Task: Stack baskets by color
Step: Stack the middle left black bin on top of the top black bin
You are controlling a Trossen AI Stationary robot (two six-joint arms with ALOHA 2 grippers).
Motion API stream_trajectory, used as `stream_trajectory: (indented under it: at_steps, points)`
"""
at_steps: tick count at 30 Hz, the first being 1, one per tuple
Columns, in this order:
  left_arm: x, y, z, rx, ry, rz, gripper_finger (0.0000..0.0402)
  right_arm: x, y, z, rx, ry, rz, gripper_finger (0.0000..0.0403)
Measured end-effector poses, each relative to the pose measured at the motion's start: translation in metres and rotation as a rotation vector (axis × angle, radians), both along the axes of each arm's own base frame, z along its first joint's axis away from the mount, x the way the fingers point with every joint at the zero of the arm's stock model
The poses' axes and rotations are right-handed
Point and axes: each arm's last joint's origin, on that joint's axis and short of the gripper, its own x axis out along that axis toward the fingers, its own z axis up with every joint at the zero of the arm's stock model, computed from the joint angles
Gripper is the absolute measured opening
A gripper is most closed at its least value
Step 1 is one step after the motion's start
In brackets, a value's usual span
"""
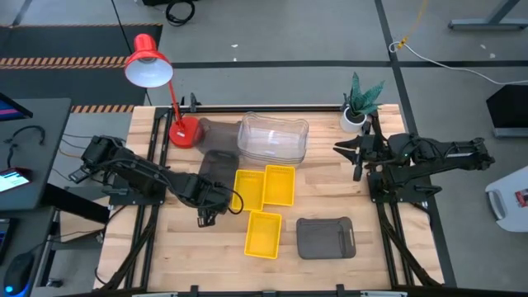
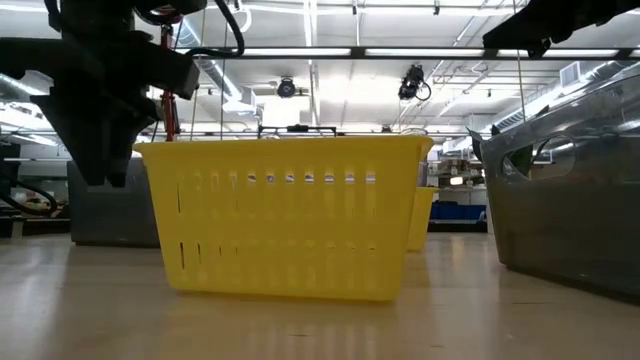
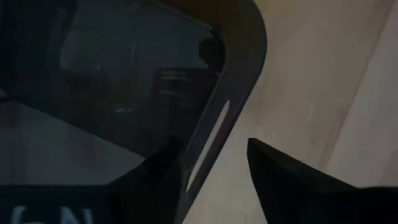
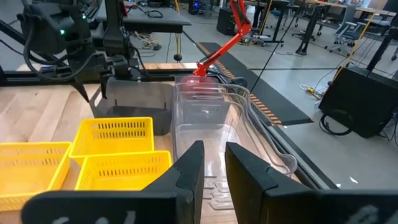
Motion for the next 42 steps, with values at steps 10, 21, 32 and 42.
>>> stream_trajectory:
  at_steps: [10,21,32,42]
  points:
    - [0.002,0.002,-0.003,-0.025,0.01,0.033,0.0063,0.0,0.0,0.0,-0.008,0.0,0.002,0.0071]
    - [0.01,0.003,0.004,-0.132,0.038,0.173,0.0005,0.0,0.0,0.0,-0.011,0.002,0.01,0.0071]
    - [0.032,-0.001,0.066,-0.175,-0.117,0.447,0.0003,0.001,0.0,0.003,-0.017,-0.02,0.013,0.0071]
    - [0.035,0.015,0.14,-0.021,-0.333,0.668,0.0002,0.001,0.002,0.002,-0.004,-0.017,0.075,0.0071]
